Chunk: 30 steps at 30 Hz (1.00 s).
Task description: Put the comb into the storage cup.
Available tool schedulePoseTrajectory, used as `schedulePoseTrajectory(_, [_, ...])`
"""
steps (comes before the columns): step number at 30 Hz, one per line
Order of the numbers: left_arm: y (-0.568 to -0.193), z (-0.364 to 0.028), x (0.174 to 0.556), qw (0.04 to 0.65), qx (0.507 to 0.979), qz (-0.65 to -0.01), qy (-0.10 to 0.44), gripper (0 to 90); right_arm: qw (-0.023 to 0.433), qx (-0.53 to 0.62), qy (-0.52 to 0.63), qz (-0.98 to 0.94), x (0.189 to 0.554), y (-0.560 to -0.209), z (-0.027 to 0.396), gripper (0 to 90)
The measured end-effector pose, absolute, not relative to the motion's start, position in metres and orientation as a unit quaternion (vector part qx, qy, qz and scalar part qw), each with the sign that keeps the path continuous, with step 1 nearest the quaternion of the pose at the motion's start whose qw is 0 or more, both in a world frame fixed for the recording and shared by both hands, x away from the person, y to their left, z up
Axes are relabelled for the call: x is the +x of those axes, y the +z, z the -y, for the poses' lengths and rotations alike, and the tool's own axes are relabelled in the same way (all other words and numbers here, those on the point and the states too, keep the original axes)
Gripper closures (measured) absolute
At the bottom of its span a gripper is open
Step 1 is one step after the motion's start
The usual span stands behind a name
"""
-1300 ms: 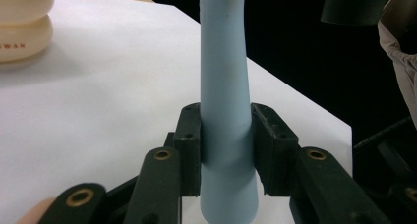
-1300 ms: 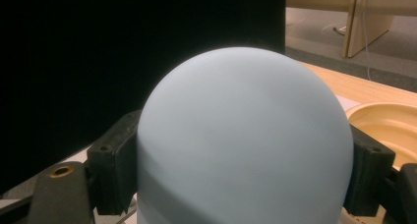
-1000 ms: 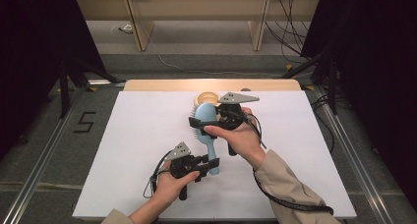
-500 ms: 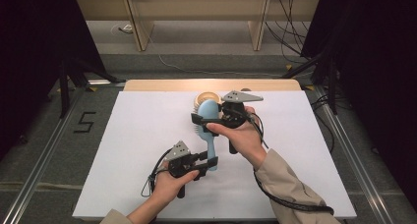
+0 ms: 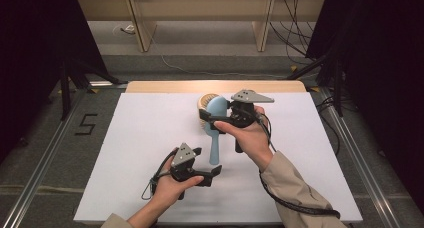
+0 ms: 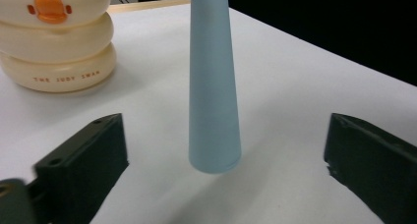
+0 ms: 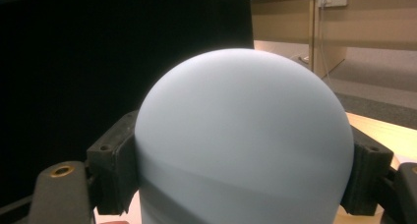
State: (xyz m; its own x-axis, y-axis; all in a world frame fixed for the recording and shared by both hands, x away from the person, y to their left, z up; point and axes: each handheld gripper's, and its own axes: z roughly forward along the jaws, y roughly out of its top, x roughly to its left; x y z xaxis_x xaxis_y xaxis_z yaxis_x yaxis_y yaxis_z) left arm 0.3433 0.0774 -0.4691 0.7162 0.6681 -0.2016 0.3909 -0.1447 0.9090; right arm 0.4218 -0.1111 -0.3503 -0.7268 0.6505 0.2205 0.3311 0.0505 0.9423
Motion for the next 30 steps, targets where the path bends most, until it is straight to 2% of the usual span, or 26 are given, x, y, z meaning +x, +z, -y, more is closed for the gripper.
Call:
schedulePoseTrajectory(10, [-0.466,-0.085,0.343,0.544,0.747,-0.359,0.136,0.0,0.145,0.348,0.601,-0.704,0.424,-0.350,0.115,21.0])
schedulePoseTrajectory(30, [-0.460,-0.126,0.331,0.532,0.738,-0.365,0.198,0.0,0.155,0.348,0.599,-0.704,0.426,-0.350,0.119,21.0])
